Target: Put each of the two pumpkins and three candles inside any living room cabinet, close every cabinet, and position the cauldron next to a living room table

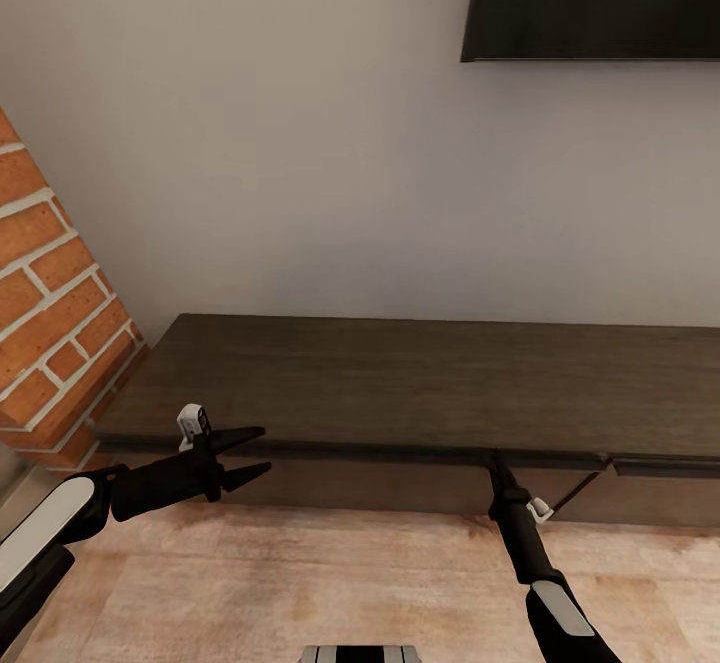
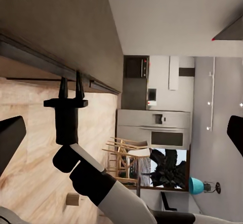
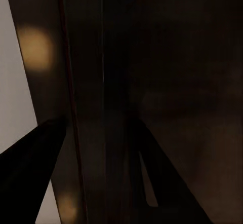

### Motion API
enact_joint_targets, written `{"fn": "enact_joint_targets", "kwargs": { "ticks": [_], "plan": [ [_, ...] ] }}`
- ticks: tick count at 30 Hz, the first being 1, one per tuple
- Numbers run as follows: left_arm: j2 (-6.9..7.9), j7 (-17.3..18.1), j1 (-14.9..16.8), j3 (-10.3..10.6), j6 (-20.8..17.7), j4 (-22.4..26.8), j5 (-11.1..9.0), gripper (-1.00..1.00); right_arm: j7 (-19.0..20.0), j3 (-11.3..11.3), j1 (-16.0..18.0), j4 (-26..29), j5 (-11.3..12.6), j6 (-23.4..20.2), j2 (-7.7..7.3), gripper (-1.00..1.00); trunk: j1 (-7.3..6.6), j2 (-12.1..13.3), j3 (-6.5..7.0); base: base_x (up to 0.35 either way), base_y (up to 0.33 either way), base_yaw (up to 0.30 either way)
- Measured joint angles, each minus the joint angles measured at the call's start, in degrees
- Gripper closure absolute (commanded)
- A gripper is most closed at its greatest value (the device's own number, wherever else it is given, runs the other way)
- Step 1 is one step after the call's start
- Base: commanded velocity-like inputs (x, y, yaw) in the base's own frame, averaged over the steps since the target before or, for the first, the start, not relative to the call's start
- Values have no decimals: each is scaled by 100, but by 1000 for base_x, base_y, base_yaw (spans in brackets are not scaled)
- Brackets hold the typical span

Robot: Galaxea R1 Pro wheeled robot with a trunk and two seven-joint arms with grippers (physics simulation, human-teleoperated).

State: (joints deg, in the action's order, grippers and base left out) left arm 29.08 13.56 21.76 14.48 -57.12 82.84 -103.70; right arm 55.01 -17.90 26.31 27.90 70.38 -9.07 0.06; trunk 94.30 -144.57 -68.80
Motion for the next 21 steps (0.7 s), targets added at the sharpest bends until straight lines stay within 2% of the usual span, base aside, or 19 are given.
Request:
{"fn": "enact_joint_targets", "kwargs": {
  "ticks": [8,11,21],
  "plan": [
    [1,0,3,0,0,0,0,-100,-2,-1,1,2,-4,3,0,100,0,0,0,-7,0,0],
    [-3,0,4,1,0,-1,-1,-100,-136,9,-1,82,-30,10,1,100,1,0,0,-76,0,0],
    [-4,0,4,1,0,-1,0,-100,-12,0,2,16,-22,15,0,100,0,0,0,-14,0,0]
  ]
}}
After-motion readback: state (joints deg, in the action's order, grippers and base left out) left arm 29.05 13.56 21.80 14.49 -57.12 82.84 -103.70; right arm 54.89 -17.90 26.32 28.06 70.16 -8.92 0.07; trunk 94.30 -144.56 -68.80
